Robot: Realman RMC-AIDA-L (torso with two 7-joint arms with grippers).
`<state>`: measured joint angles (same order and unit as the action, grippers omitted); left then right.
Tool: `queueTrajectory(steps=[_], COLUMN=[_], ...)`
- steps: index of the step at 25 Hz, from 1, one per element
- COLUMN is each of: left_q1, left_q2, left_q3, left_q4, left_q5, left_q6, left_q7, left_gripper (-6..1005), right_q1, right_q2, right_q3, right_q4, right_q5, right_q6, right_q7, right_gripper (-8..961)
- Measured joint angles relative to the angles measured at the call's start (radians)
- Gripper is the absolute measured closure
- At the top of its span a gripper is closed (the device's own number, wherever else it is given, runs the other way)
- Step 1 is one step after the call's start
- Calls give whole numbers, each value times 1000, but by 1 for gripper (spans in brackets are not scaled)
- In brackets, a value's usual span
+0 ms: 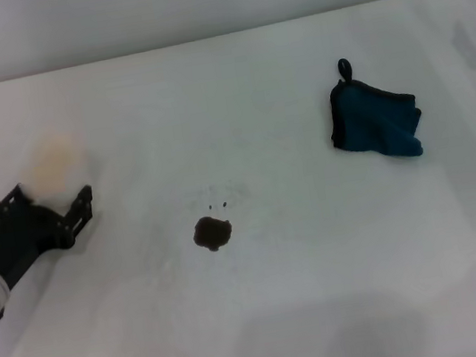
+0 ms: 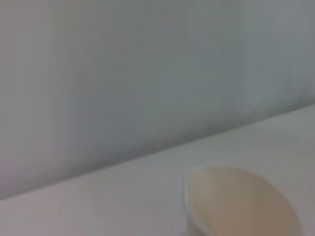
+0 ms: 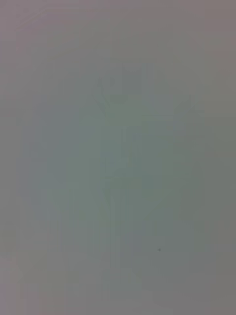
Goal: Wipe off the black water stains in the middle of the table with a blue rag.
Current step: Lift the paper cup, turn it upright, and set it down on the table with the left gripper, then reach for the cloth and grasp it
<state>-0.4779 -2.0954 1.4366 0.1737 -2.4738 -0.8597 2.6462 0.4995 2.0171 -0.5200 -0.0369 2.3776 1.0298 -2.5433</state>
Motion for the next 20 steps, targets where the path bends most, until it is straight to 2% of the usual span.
queueTrajectory(steps=[10, 17, 20], left_q1=[36, 69, 73], left_q2=[0, 0, 0], left_q3=[-3, -1, -1], left_q4=[-9, -7, -10], left_q5=[-20, -77, -78], left_q6=[-9, -21, -49], left_q7=[0, -3, -4], left_gripper=[378, 316, 216], right_q1=[7, 7, 7], right_q2=[2, 3, 3], right_q3=[-12, -14, -14], right_q4=[-1, 2, 2], right_q5=[0, 0, 0], right_q6=[-4, -5, -2], right_q7=[0, 0, 0], right_gripper=[111, 111, 111])
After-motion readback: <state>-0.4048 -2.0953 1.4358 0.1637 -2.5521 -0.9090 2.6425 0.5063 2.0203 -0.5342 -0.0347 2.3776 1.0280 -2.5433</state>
